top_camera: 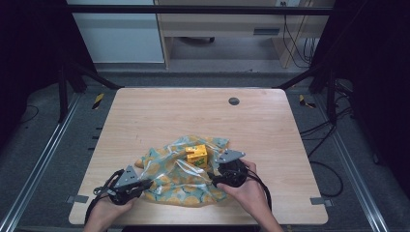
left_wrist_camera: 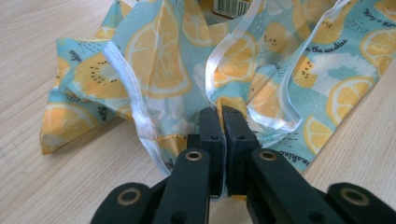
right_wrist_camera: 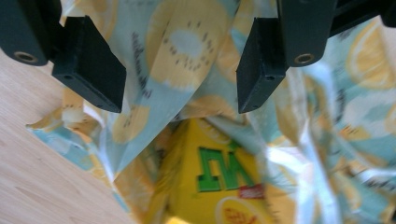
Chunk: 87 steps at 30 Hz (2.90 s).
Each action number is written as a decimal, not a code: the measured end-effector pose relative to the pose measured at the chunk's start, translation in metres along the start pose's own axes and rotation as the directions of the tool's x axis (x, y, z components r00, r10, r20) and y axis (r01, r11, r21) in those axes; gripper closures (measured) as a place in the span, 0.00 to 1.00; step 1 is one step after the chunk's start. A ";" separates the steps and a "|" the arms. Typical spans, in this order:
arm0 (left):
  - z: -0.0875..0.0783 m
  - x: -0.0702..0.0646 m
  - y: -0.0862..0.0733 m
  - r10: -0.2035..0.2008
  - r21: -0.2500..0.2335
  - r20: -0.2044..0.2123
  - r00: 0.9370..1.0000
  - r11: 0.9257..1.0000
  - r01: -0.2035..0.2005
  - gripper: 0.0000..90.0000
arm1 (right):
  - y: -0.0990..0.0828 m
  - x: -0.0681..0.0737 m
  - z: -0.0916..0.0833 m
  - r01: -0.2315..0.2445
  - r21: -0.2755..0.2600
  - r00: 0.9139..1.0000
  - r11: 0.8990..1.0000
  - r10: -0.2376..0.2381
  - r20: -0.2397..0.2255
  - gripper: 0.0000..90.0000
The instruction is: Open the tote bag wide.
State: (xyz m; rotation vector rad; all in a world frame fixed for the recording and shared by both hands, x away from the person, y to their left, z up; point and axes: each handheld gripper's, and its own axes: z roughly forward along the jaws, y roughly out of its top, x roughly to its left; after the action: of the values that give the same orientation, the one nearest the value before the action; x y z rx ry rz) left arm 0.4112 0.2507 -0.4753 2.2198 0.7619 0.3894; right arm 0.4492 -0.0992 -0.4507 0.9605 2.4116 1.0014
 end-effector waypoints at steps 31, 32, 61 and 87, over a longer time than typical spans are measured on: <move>0.007 -0.002 -0.001 0.054 0.067 -0.032 0.998 0.996 -0.052 0.99 | -0.019 -0.075 0.020 -0.157 -0.015 0.987 0.987 0.158 0.006 1.00; 0.008 -0.003 -0.001 0.057 0.069 -0.029 0.998 0.996 -0.055 0.99 | -0.018 -0.077 0.022 -0.152 -0.012 0.988 0.988 0.152 0.019 1.00; 0.015 -0.015 0.005 0.038 0.026 -0.012 0.999 0.999 -0.038 0.92 | 0.001 -0.100 0.032 -0.139 -0.017 0.988 0.990 0.140 0.072 0.85; -0.005 0.016 0.076 0.006 -0.099 -0.082 0.997 0.995 -0.014 0.47 | 0.021 -0.040 -0.038 -0.038 -0.145 0.999 0.989 0.034 -0.029 0.42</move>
State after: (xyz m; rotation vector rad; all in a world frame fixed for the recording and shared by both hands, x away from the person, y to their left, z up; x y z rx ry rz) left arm 0.4517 0.2217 -0.4157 2.1265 0.7580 0.5144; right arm 0.4663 -0.1352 -0.4068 0.9470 2.3127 1.1924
